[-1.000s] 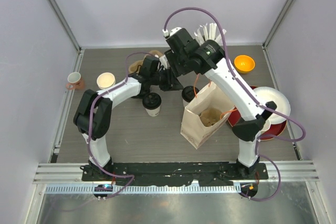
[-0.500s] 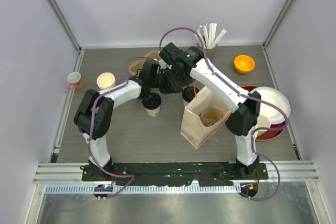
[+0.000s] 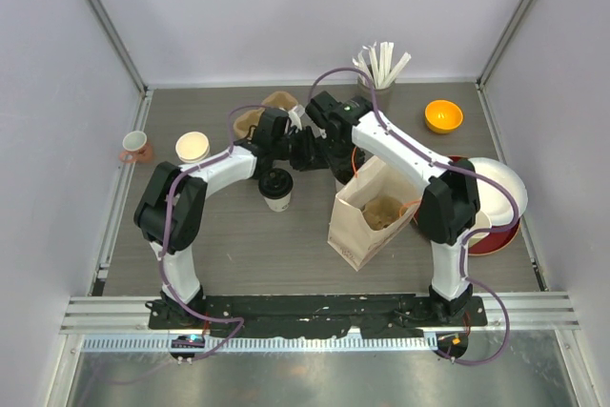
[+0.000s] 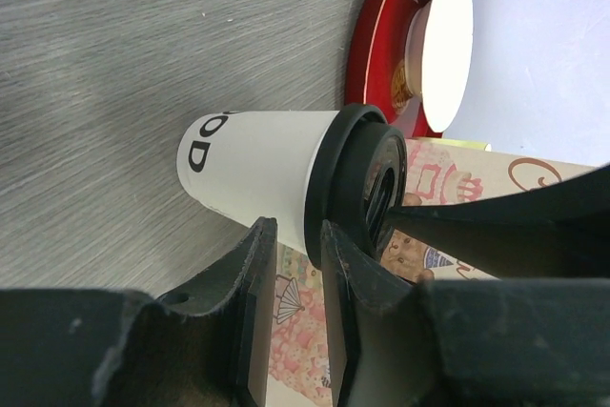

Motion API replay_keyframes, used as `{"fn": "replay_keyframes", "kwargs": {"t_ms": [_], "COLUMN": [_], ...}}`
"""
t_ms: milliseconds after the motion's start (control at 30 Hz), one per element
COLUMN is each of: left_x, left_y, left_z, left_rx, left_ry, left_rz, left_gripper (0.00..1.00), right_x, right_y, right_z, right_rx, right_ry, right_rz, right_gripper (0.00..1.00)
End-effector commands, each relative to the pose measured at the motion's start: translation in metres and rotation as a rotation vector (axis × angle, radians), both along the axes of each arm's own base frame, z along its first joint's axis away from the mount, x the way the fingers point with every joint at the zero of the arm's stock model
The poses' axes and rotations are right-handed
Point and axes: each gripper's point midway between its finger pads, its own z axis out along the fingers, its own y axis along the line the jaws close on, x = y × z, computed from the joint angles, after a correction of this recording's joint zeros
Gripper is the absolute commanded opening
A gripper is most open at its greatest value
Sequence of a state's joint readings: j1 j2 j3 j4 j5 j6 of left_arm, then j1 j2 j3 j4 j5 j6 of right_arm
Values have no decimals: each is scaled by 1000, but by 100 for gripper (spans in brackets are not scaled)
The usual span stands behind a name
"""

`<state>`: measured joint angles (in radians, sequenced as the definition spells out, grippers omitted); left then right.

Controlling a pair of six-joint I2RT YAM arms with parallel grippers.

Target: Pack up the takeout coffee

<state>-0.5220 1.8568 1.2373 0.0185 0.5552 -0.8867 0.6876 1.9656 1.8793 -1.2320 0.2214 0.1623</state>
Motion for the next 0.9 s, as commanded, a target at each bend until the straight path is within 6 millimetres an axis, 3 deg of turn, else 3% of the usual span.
{"fn": "replay_keyframes", "kwargs": {"t_ms": [0,267,533,867], "left_x": [1,-9,-8,-24], "left_y": [-5,-13,-16,2], "left_z": [8,-7,-23,-69], "left_rx": [-38,-15,10,122], "left_ry": [-25,-27,-11,97], "left_rz": [-17,-44,-23,18], "left_gripper": [28,29,26,17], "right_x": [8,8,2,-1], "right_y": [10,8,4,-2], "right_z": [15,8,-7,-17], "right_rx": [102,129,145,197], "right_ry": [-68,-60,-29,-12], "right_rz": [-5,-11,-16,-43], "right_gripper": [41,37,31,22]}}
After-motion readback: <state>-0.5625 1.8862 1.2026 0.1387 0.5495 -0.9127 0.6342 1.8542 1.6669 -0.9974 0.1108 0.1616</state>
